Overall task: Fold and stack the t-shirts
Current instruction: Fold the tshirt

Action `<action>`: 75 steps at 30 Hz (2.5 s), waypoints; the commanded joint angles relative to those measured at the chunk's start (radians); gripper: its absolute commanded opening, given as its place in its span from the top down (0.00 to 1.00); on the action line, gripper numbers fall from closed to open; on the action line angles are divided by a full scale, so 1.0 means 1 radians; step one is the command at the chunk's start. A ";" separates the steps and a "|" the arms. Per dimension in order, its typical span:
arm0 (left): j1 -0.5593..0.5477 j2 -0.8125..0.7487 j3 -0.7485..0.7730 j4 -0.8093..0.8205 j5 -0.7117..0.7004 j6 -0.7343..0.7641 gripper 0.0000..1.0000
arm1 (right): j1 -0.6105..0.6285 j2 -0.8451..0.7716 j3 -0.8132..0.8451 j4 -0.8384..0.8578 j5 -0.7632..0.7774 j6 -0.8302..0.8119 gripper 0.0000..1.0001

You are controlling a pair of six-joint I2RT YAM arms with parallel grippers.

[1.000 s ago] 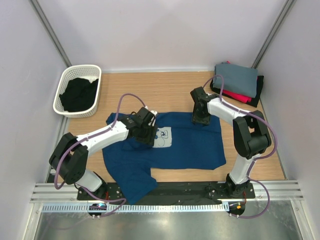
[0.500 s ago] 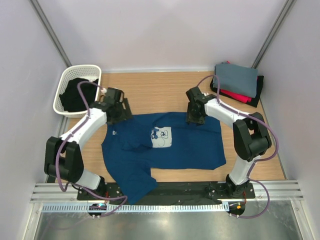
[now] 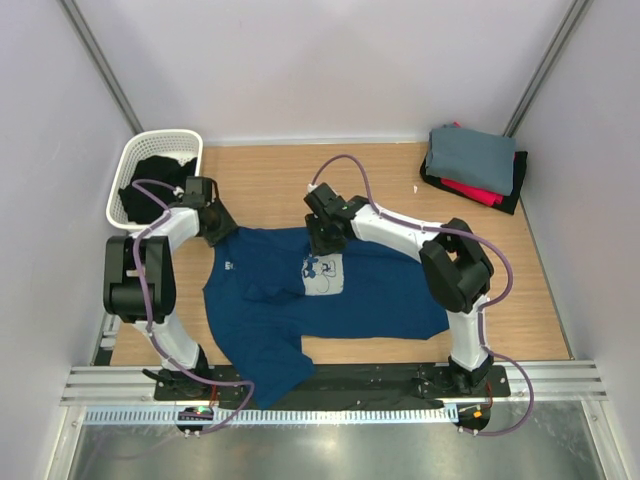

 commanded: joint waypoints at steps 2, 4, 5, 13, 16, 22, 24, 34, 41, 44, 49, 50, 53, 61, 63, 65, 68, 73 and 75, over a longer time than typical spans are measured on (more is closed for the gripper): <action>0.016 0.046 0.036 0.118 0.093 0.020 0.58 | -0.012 -0.008 0.037 0.004 0.026 -0.013 0.56; 0.017 0.064 0.042 0.126 0.104 0.023 0.64 | -0.012 -0.005 0.032 0.003 0.070 -0.011 0.56; 0.017 0.064 0.045 0.126 0.105 0.024 0.64 | -0.013 0.000 0.032 -0.002 0.082 -0.010 0.56; 0.018 0.015 -0.002 0.158 0.049 0.040 1.00 | -0.042 0.029 0.067 -0.029 0.108 0.067 0.55; 0.018 -0.051 -0.045 0.172 0.024 0.037 1.00 | -0.053 0.036 0.076 -0.029 0.113 0.072 0.55; 0.018 -0.088 -0.071 0.121 0.013 0.026 1.00 | -0.076 0.062 0.089 -0.035 0.099 0.079 0.55; 0.020 -0.100 -0.094 0.118 0.010 0.021 1.00 | -0.079 0.066 0.090 -0.039 0.104 0.081 0.56; 0.020 -0.160 -0.151 0.088 -0.028 0.003 0.98 | -0.088 0.072 0.078 -0.052 0.107 0.082 0.55; 0.020 -0.181 -0.166 0.066 -0.051 0.003 0.97 | -0.088 0.075 0.070 -0.052 0.098 0.087 0.55; 0.018 -0.178 -0.185 0.069 -0.045 -0.009 0.97 | -0.088 0.075 0.070 -0.054 0.099 0.086 0.55; 0.020 -0.184 -0.211 0.072 -0.025 -0.043 0.89 | -0.090 0.084 0.075 -0.055 0.107 0.084 0.55; 0.020 -0.187 -0.218 0.072 -0.024 -0.055 0.87 | -0.090 0.087 0.075 -0.055 0.107 0.084 0.55; 0.020 -0.197 -0.240 0.083 -0.011 -0.072 0.67 | -0.090 0.092 0.080 -0.058 0.092 0.081 0.55; 0.018 -0.304 -0.232 0.008 0.084 -0.063 0.28 | -0.061 0.001 0.103 -0.077 -0.019 0.031 0.55; 0.018 -0.391 -0.231 -0.053 0.085 -0.065 0.25 | -0.042 -0.016 0.103 -0.077 -0.057 0.015 0.55; 0.018 -0.456 -0.235 -0.095 0.088 -0.057 0.24 | -0.007 -0.028 0.103 -0.077 -0.079 -0.006 0.55; 0.007 -0.548 -0.255 -0.168 0.124 -0.052 0.25 | 0.050 -0.011 0.103 -0.075 -0.079 -0.023 0.55; -0.057 -0.653 -0.336 -0.228 0.139 -0.086 0.31 | 0.137 0.030 0.095 -0.074 -0.053 -0.011 0.57; -0.092 -0.669 -0.375 -0.221 0.137 -0.112 0.34 | 0.169 0.042 0.081 -0.065 -0.037 0.007 0.57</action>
